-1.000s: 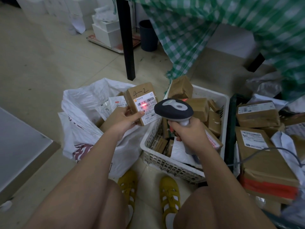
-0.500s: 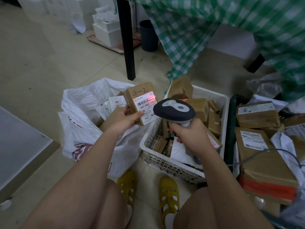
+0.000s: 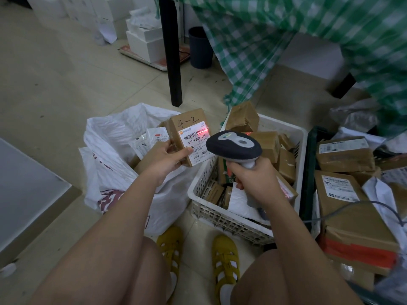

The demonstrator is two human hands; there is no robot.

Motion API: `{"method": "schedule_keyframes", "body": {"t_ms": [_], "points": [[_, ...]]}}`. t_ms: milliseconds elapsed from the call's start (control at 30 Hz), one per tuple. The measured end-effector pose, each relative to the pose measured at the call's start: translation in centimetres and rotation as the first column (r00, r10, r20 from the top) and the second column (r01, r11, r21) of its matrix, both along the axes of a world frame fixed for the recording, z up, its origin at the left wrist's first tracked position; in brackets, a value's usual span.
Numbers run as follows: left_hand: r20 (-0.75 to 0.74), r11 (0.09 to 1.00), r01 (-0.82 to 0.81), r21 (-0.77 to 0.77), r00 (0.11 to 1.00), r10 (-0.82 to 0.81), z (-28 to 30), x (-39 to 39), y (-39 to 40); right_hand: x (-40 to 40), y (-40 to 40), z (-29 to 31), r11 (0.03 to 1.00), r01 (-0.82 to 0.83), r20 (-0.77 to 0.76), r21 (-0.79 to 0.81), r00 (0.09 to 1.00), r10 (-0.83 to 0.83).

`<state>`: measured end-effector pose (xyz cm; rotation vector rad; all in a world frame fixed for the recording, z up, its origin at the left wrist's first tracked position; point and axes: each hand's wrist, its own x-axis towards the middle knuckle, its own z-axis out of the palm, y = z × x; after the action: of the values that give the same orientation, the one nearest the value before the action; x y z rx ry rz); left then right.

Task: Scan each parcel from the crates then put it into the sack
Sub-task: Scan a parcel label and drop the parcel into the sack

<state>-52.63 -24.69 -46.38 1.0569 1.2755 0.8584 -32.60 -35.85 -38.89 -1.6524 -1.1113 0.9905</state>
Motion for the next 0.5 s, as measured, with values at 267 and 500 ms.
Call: {"method": "schedule_keyframes", "body": {"t_ms": [267,500], "points": [[-0.117,0.895,-0.423,0.144,0.890,0.440,-0.2,-2.3,1.0,-1.2,2.7,-1.3,0.998,0.063,0.031,0.014,0.998,-0.063],[-0.610,0.848,-0.149,0.509,0.633,0.477,-0.3,-7.1,5.9,-3.0,4.7,-2.5,0.997,0.058,0.073,0.047,0.995,-0.061]]}}
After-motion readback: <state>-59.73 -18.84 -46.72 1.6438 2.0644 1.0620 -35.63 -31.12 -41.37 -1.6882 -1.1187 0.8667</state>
